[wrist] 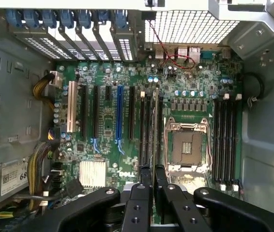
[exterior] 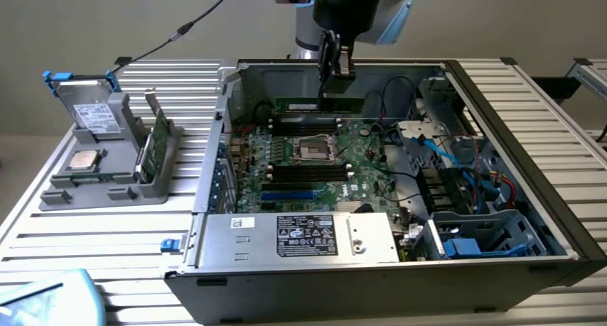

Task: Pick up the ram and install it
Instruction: 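Pick up the ram and move it above insertion slot, then insert the ram into the slot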

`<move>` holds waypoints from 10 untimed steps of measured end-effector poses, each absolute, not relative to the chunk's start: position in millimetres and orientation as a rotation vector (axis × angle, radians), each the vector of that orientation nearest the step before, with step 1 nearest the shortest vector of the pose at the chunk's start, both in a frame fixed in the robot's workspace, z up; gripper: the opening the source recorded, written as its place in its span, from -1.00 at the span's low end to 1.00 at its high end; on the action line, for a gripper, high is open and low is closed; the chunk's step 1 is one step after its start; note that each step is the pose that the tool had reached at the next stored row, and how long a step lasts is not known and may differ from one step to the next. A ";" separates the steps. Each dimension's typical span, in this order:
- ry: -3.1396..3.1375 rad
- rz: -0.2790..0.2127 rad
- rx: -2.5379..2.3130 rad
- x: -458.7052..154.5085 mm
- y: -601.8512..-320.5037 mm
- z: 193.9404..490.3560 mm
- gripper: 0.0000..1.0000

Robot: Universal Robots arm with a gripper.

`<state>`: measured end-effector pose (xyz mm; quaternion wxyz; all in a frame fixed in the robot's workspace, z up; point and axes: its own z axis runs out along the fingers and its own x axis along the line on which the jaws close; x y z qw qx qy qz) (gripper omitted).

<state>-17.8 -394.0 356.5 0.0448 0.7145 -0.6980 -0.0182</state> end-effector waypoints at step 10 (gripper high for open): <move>-2.133 -0.055 2.182 -18.2 -394.0 356.1 -0.72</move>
